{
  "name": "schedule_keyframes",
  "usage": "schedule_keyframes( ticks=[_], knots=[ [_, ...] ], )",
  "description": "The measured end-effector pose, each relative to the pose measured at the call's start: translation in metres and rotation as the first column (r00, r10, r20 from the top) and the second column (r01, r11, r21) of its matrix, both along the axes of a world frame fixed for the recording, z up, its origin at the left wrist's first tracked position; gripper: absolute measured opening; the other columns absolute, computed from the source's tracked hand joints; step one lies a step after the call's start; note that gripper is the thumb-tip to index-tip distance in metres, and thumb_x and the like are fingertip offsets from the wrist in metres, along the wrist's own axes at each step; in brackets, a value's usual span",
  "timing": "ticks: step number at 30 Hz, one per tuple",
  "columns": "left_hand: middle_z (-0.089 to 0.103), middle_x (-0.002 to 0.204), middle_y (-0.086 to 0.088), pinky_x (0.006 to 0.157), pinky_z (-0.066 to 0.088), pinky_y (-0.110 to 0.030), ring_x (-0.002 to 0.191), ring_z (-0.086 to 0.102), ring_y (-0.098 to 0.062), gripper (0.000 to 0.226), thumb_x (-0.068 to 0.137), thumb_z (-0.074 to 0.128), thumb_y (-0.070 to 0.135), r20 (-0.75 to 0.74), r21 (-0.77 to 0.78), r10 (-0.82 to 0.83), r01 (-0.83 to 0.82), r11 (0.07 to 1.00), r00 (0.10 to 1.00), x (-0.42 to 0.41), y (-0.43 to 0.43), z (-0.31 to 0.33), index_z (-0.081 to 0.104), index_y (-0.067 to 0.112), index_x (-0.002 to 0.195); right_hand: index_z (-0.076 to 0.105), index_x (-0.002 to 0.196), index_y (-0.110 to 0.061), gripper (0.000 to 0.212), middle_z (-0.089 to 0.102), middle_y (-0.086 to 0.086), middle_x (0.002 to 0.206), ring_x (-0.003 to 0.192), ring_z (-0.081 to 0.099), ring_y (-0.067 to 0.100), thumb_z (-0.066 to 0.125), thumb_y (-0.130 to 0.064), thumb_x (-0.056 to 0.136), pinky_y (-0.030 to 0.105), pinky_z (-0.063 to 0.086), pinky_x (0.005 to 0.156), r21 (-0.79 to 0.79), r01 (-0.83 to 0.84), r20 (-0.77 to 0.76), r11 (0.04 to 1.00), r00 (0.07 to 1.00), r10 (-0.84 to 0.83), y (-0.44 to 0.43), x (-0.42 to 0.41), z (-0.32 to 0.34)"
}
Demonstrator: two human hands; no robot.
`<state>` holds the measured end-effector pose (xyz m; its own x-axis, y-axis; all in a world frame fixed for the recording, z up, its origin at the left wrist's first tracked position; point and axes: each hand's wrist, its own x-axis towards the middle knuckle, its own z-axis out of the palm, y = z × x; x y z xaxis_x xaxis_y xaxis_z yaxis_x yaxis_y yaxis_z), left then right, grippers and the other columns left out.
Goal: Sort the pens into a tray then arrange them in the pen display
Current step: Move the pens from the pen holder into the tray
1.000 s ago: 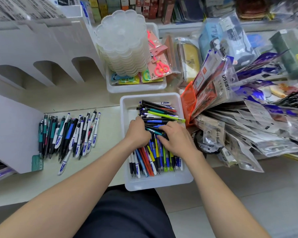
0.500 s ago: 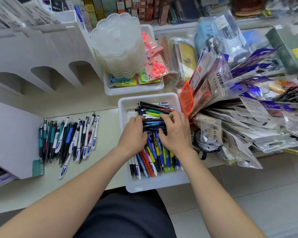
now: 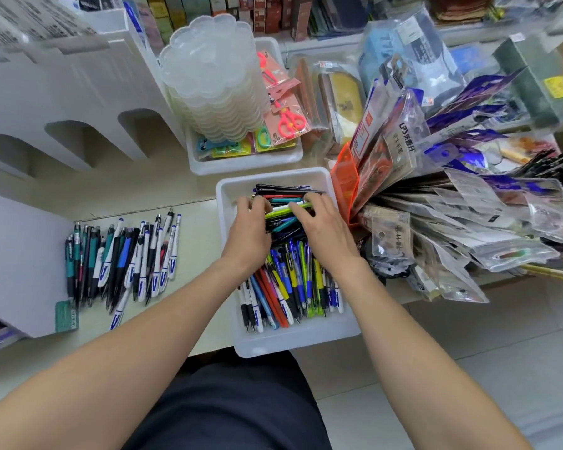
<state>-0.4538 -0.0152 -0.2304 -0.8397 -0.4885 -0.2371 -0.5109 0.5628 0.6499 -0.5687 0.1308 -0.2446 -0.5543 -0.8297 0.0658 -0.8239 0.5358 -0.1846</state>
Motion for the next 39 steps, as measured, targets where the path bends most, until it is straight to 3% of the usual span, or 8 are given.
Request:
schedule_keyframes(
  ticks=[3, 11, 15, 19, 28, 33, 36, 39],
  knots=[
    [0.045, 0.132, -0.007, 0.085, 0.055, -0.047, 0.095, 0.061, -0.031, 0.045, 0.089, 0.061, -0.011, 0.004, -0.040, -0.027, 0.028, 0.999, 1.000, 0.005, 0.002, -0.003, 0.053, 0.014, 0.125, 0.066, 0.132, -0.003, 0.052, 0.068, 0.017, 0.121, 0.113, 0.059, 0.037, 0.059, 0.012, 0.083, 0.046, 0.051, 0.089, 0.003, -0.093, -0.054, 0.996, 0.994, 0.093, 0.001, 0.007, -0.007],
    [0.056, 0.130, -0.003, 0.086, 0.056, -0.045, 0.106, 0.062, -0.027, 0.031, 0.098, 0.067, 0.006, 0.025, -0.150, -0.080, 0.083, 0.985, 0.996, 0.016, -0.011, 0.006, 0.059, 0.018, 0.125, 0.066, 0.135, -0.004, 0.053, 0.065, 0.015, 0.133, 0.129, 0.057, 0.034, 0.071, 0.010, 0.085, 0.048, 0.046, 0.112, -0.084, 0.121, 0.053, 0.989, 0.992, -0.117, 0.002, 0.024, -0.014],
    [0.060, 0.117, 0.002, 0.069, 0.055, -0.043, 0.096, 0.062, -0.024, 0.019, 0.099, 0.064, 0.007, -0.164, -0.261, -0.104, 0.059, 0.964, 0.981, 0.039, -0.025, 0.019, 0.064, 0.018, 0.114, 0.070, 0.125, -0.004, 0.040, 0.068, 0.013, 0.122, 0.115, 0.061, 0.032, 0.056, 0.003, 0.089, 0.043, 0.052, 0.101, -0.279, 0.141, 0.206, 0.950, 0.975, -0.084, -0.025, 0.065, 0.010],
    [0.059, 0.109, 0.000, 0.067, 0.053, -0.046, 0.090, 0.061, -0.025, 0.015, 0.095, 0.063, 0.005, -0.230, -0.283, 0.108, -0.172, 0.944, 0.967, 0.084, -0.047, 0.016, 0.064, 0.015, 0.106, 0.074, 0.112, -0.007, 0.026, 0.072, 0.008, 0.100, 0.092, 0.065, 0.026, 0.059, -0.001, 0.091, 0.038, 0.055, 0.082, -0.380, 0.098, 0.410, 0.920, 0.909, 0.073, -0.060, 0.115, 0.032],
    [0.036, 0.150, -0.022, 0.101, 0.042, -0.056, 0.132, 0.036, -0.044, 0.052, 0.090, 0.065, 0.014, 0.212, -0.311, 0.587, -0.515, 0.799, 0.782, 0.183, -0.106, 0.000, 0.050, 0.005, 0.138, 0.071, 0.087, -0.004, 0.033, 0.073, 0.023, 0.078, 0.080, 0.072, 0.046, 0.050, -0.028, 0.096, 0.051, 0.062, 0.075, 0.180, 0.015, 0.788, 0.984, 0.597, -0.153, -0.134, 0.172, 0.017],
    [0.020, 0.161, -0.033, 0.119, 0.030, -0.060, 0.147, 0.023, -0.052, 0.071, 0.094, 0.058, 0.019, 0.385, -0.248, 0.577, -0.522, 0.816, 0.720, 0.203, -0.143, -0.011, 0.025, -0.005, 0.152, 0.054, 0.130, 0.001, 0.039, 0.063, 0.022, 0.129, 0.120, 0.061, 0.040, 0.057, -0.026, 0.102, 0.032, 0.042, 0.081, 0.342, 0.113, 0.776, 0.933, 0.526, -0.348, -0.166, 0.183, 0.012],
    [0.023, 0.160, -0.033, 0.121, 0.029, -0.058, 0.147, 0.025, -0.052, 0.070, 0.096, 0.057, 0.017, 0.408, -0.188, 0.557, -0.530, 0.827, 0.723, 0.196, -0.158, -0.013, 0.023, -0.007, 0.153, 0.037, 0.143, 0.000, 0.062, 0.044, 0.024, 0.145, 0.121, 0.058, 0.042, 0.065, -0.032, 0.098, 0.038, 0.056, 0.087, 0.391, 0.216, 0.780, 0.894, 0.438, -0.447, -0.191, 0.195, 0.005],
    [0.023, 0.159, -0.031, 0.118, 0.030, -0.055, 0.145, 0.024, -0.050, 0.065, 0.097, 0.058, 0.011, 0.425, -0.142, 0.592, -0.595, 0.791, 0.685, 0.185, -0.165, -0.010, 0.024, -0.005, 0.151, 0.025, 0.152, -0.002, 0.081, 0.028, 0.020, 0.147, 0.112, 0.057, 0.038, 0.067, -0.041, 0.096, 0.045, 0.065, 0.071, 0.436, 0.291, 0.794, 0.851, 0.320, -0.516, -0.214, 0.206, 0.004]
  ],
)
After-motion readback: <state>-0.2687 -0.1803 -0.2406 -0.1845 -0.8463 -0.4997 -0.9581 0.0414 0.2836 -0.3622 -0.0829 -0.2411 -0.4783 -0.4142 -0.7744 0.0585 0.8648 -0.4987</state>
